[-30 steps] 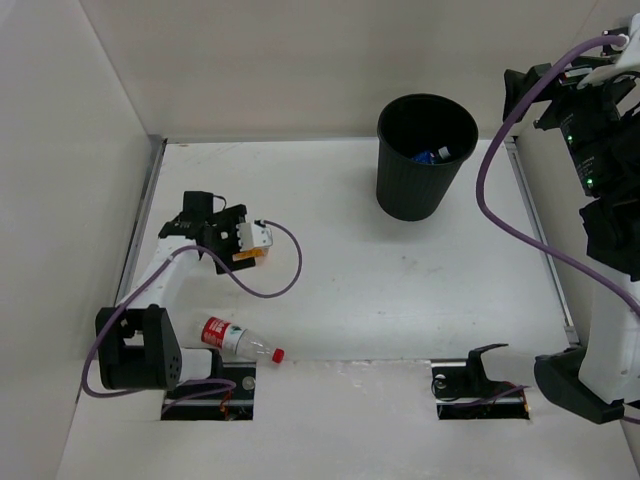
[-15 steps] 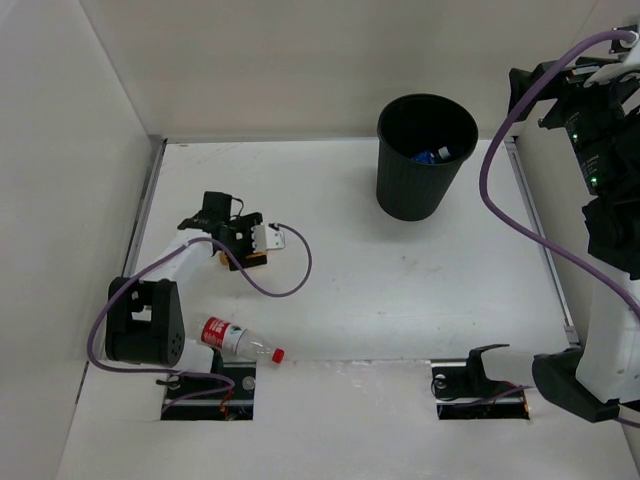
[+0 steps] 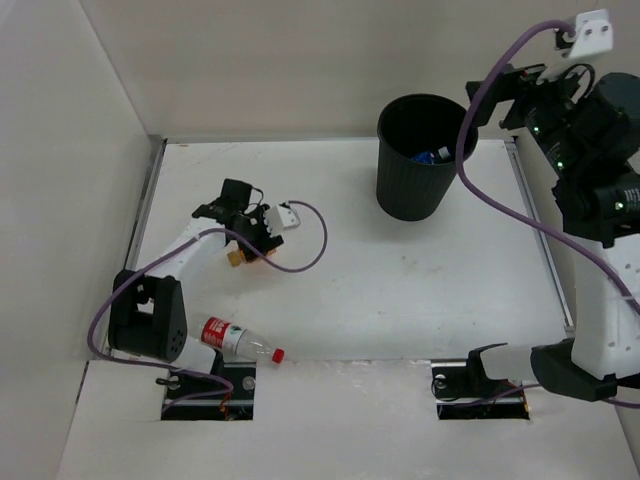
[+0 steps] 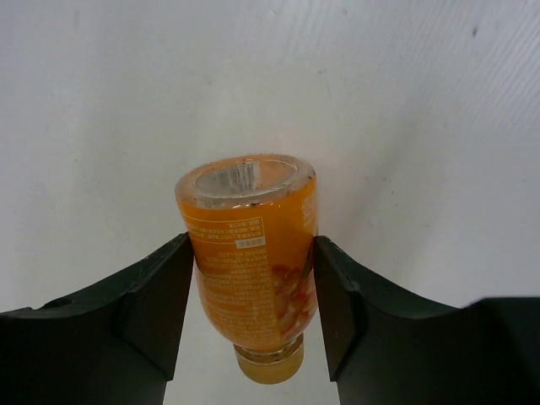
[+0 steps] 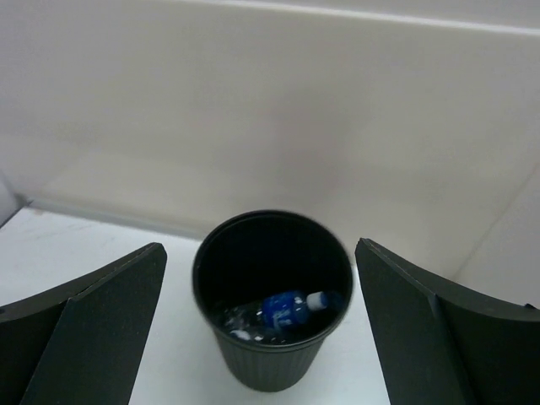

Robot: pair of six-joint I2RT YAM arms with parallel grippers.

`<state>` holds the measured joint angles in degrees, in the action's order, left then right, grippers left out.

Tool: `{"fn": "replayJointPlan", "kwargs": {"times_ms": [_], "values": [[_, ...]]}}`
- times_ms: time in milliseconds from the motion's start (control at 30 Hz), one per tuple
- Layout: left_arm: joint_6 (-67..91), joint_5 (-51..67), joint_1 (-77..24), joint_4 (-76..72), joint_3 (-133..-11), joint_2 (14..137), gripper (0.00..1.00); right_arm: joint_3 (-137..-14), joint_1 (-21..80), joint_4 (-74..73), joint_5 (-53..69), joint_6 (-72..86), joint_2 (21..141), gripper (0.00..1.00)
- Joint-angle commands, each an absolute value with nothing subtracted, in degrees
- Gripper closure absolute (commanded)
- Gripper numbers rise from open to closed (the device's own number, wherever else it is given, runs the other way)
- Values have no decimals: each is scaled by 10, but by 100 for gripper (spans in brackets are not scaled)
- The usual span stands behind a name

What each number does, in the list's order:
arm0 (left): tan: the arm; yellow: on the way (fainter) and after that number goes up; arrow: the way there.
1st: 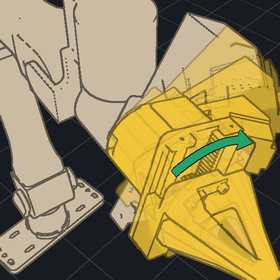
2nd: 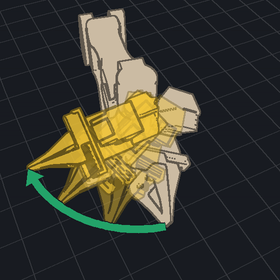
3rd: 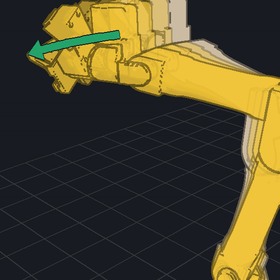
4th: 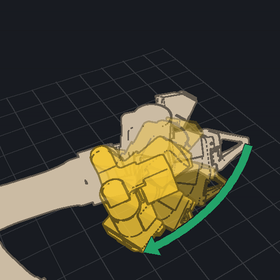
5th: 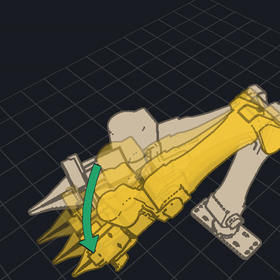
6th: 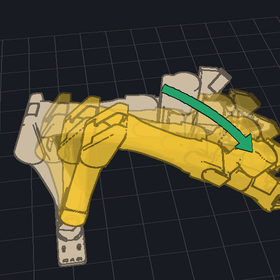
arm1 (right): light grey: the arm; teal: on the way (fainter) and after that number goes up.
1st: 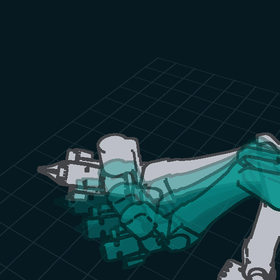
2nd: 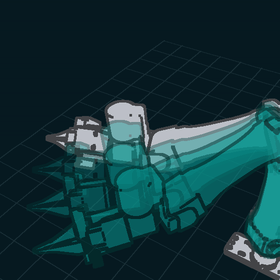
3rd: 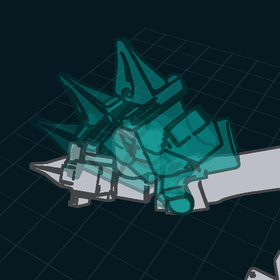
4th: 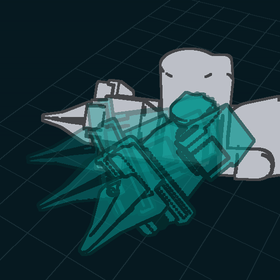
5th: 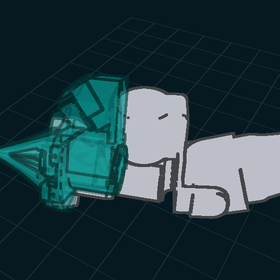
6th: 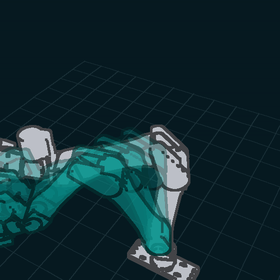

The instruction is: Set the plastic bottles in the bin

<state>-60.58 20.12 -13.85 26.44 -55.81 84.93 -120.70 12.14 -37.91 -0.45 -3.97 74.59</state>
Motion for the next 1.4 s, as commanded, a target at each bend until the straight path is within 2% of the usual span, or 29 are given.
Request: {"fn": "replayJointPlan", "kwargs": {"times_ms": [0,133,267,400,500,567,667,900,1367], "values": [[-419,219,-146,307,-650,799,85,-1178,144,-371,64,9,761,0],[-252,301,-123,350,-761,772,85,-1138,165,-374,151,32,773,0],[-43,465,-62,330,-841,769,85,-1093,167,-373,295,83,789,0],[222,580,-38,157,-851,767,86,-1072,168,-349,459,154,813,0],[436,601,-49,-47,-855,780,86,-1091,168,-312,576,210,839,0],[517,592,-82,-146,-883,801,86,-1115,168,-283,636,249,860,0],[546,563,-143,-212,-952,836,86,-1150,185,-239,678,297,891,0],[540,556,-210,-211,-1076,903,87,-1180,194,-214,659,309,921,0],[524,547,-257,-214,-1025,909,88,-1239,201,-204,655,314,939,0]]}}
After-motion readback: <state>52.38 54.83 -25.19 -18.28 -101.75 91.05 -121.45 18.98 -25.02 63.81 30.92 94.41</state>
